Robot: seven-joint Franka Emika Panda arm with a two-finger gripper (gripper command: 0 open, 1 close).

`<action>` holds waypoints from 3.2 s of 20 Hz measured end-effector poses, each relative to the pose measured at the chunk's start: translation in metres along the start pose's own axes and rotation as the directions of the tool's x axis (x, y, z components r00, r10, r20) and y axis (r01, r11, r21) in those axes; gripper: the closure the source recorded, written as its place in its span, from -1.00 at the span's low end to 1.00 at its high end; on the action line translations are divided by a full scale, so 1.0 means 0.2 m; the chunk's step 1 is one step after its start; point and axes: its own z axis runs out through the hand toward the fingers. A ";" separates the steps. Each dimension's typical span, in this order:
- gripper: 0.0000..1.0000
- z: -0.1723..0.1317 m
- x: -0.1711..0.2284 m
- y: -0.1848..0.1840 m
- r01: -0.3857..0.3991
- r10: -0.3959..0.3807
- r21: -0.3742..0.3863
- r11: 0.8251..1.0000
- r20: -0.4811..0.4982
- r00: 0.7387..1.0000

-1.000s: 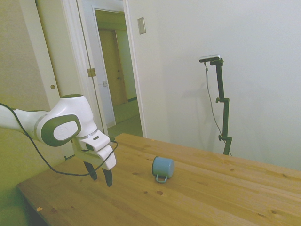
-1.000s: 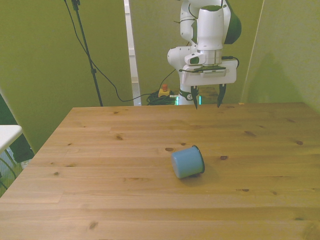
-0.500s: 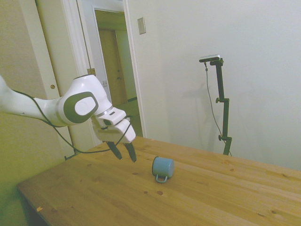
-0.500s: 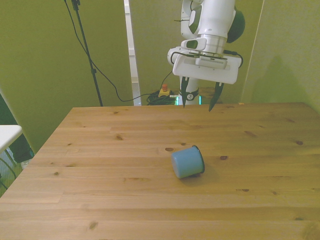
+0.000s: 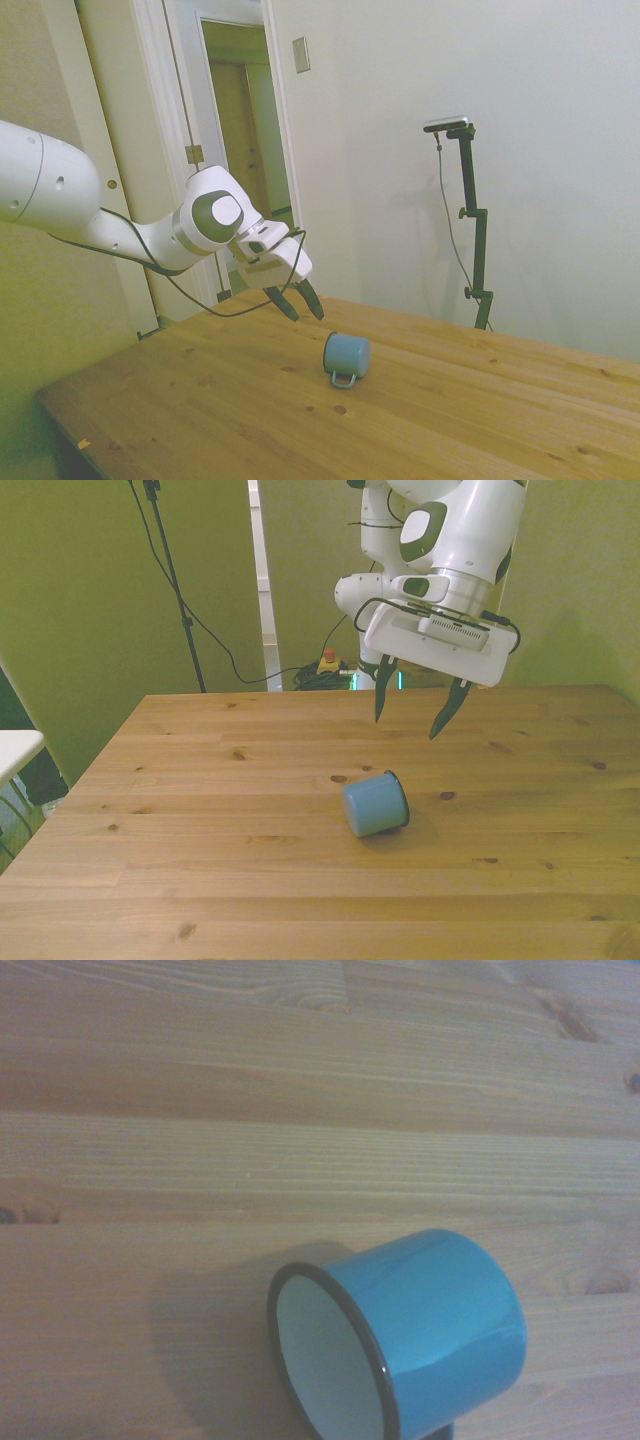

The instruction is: Flip the mug upright

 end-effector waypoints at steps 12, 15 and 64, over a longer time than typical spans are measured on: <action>-1.00 0.28 -0.20 -0.10 0.055 -0.075 -0.112 0.992 -0.181 0.981; -1.00 0.34 -0.20 -0.11 0.044 -0.078 -0.149 0.988 -0.231 0.970; 1.00 0.65 -0.08 -0.22 -0.072 -0.071 -0.305 0.950 -0.432 0.899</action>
